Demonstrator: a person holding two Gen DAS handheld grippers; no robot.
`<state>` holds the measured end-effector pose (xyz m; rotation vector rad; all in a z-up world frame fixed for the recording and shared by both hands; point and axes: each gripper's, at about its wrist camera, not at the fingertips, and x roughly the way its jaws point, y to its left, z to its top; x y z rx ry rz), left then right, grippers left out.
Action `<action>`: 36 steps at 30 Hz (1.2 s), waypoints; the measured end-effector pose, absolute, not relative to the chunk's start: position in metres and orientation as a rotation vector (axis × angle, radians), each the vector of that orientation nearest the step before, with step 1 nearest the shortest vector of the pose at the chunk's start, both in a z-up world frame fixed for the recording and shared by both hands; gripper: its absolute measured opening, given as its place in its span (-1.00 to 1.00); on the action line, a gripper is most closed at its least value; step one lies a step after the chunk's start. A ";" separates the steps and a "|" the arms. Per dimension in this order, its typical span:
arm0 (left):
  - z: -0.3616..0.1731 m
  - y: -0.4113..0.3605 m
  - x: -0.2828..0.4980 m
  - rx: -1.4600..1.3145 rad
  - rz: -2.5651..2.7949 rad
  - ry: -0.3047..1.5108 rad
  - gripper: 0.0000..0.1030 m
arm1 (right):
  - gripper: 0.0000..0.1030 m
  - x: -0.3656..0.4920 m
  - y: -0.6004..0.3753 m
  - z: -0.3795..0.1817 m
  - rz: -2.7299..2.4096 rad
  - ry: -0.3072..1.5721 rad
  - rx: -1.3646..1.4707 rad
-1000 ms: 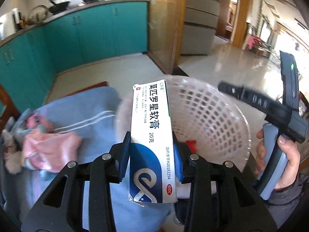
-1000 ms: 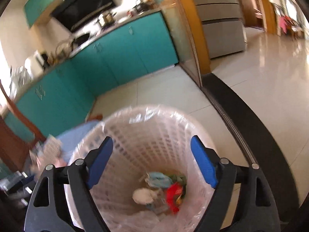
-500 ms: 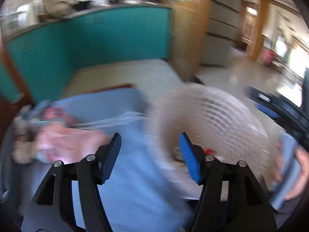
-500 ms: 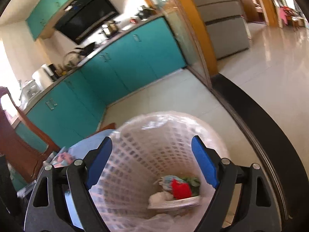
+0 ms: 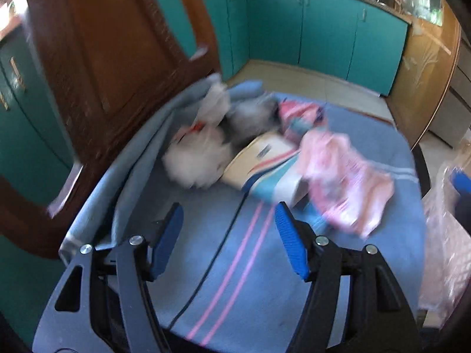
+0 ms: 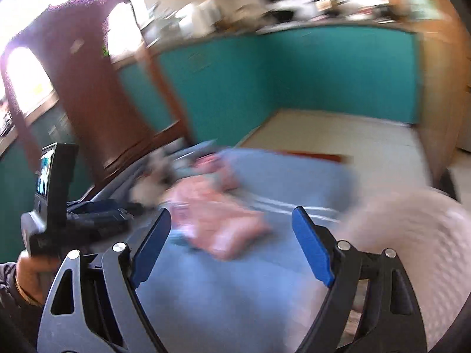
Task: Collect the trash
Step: 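Return both grippers over the chair seat, then grasp the pink plastic bag with the right gripper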
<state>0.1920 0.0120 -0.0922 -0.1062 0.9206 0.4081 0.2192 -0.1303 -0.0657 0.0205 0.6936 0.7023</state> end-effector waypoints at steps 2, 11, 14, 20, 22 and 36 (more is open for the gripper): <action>-0.098 0.020 0.185 -0.109 0.413 0.943 0.29 | 0.60 0.240 -0.097 -0.074 0.718 0.721 -0.020; -0.099 0.046 0.173 -0.122 0.429 0.940 0.30 | -0.07 0.261 -0.064 -0.125 0.796 0.893 -0.092; -0.101 0.042 0.177 -0.139 0.405 0.937 0.31 | -0.38 0.250 -0.080 -0.117 0.817 0.918 -0.061; -0.108 0.029 0.187 -0.144 0.337 0.939 0.32 | -0.39 0.227 -0.150 -0.086 0.703 0.866 0.094; -0.107 0.021 0.193 -0.136 0.307 0.930 0.32 | -0.38 0.222 -0.170 -0.082 0.665 0.854 0.155; -0.138 -0.036 0.244 -0.035 0.169 1.010 -0.69 | -0.36 0.220 -0.181 -0.087 0.660 0.819 0.212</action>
